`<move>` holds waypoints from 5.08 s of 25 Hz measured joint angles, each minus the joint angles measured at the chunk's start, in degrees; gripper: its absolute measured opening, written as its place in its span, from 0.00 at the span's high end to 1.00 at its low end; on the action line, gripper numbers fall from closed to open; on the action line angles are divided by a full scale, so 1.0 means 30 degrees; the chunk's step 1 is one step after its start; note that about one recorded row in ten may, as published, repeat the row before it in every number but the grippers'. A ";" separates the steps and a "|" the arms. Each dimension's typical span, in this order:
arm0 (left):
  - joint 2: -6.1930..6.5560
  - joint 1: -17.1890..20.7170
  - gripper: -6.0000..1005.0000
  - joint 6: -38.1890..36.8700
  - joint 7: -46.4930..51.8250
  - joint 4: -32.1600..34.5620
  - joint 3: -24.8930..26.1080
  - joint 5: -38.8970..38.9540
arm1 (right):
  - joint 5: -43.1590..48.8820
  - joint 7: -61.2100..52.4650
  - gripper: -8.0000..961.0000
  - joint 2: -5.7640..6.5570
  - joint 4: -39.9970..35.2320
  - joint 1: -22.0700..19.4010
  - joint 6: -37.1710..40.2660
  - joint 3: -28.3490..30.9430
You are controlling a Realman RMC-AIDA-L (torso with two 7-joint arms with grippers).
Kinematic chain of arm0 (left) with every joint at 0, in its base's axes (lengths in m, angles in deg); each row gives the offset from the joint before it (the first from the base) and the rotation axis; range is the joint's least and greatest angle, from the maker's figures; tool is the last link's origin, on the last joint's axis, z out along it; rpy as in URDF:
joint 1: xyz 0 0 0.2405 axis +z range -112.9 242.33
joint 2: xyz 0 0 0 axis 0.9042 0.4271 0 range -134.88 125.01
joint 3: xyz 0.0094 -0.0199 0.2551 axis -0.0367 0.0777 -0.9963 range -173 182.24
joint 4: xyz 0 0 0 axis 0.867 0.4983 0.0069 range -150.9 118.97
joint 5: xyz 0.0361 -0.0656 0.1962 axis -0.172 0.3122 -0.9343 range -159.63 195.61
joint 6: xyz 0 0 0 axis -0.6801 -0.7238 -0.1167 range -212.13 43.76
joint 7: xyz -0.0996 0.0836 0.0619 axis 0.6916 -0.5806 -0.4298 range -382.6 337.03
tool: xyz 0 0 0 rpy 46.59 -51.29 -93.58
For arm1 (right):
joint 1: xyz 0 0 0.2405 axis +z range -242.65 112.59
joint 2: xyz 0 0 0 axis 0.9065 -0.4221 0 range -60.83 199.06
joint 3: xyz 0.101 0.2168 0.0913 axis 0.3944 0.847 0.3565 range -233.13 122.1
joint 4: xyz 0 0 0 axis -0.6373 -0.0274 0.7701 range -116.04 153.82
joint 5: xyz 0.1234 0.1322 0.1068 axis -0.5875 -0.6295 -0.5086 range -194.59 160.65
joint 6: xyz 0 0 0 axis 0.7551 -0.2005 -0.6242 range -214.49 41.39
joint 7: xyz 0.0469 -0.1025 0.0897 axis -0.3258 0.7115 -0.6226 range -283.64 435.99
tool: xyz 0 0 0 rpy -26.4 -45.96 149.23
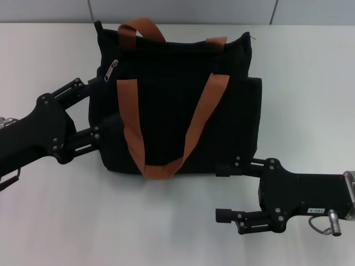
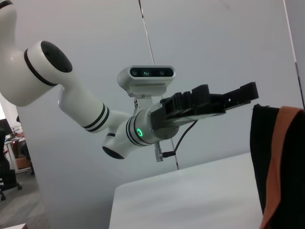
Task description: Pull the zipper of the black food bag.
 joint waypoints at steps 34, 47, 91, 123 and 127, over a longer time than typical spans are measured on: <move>0.0908 0.0338 0.17 0.5973 -0.0022 0.2474 -0.4808 0.5648 | -0.0064 -0.0167 0.15 -0.0031 -0.0001 0.0089 -0.0130 0.0166; 0.0119 -0.0772 0.17 0.9977 -0.1990 0.2802 -0.7024 0.5948 | -0.0089 -0.0224 0.15 -0.0030 0.0000 0.0091 0.0006 0.0440; -0.0849 0.0475 0.25 0.8706 -0.5226 0.3579 -0.8513 0.9977 | -0.0086 -0.0724 0.15 -0.0042 0.0018 0.0185 0.0122 0.0644; -0.0959 0.0627 0.97 0.8105 -0.6469 0.3335 -0.9046 1.0214 | -0.6373 -1.8859 0.19 0.0297 -0.3217 0.5798 0.0670 0.0200; -0.0977 0.0643 0.97 0.7627 -0.6505 0.3325 -0.9049 1.0510 | -0.6176 -2.1585 0.20 0.0722 -0.3420 0.7235 -0.1445 -0.1077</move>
